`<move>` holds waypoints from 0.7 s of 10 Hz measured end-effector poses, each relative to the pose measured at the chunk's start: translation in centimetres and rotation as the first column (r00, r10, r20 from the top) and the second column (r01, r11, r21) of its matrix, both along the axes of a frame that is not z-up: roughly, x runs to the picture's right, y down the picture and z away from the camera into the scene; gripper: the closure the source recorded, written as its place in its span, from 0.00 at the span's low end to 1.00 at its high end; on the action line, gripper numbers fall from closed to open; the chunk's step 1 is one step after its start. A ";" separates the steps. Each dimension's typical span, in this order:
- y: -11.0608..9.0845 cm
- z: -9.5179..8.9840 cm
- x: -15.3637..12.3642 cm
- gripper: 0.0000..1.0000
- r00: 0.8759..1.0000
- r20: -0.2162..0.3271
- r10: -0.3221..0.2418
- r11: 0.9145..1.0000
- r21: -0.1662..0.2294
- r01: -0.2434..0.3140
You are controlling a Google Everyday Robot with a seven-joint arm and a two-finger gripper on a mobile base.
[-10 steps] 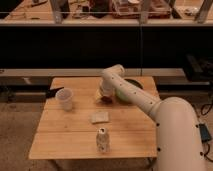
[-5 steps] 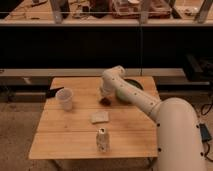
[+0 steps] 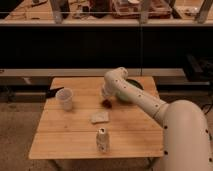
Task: Drag the pepper across the table
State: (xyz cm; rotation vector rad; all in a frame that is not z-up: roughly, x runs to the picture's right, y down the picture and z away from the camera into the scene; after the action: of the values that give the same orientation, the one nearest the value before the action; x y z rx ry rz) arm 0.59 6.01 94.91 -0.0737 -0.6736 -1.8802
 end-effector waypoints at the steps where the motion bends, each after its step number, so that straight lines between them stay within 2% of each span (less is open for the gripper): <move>1: 0.4 -0.7 0.2 0.56 1.000 0.003 0.005 1.000 0.000 -0.005; 3: 1.8 -2.0 0.6 0.56 1.000 0.006 0.013 1.000 -0.008 -0.013; 7: 4.8 -3.3 1.1 0.56 1.000 0.005 0.020 0.999 -0.043 -0.020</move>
State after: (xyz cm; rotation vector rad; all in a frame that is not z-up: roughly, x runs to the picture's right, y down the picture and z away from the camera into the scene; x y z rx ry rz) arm 1.65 10.82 91.57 -0.0889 -0.7159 -1.8479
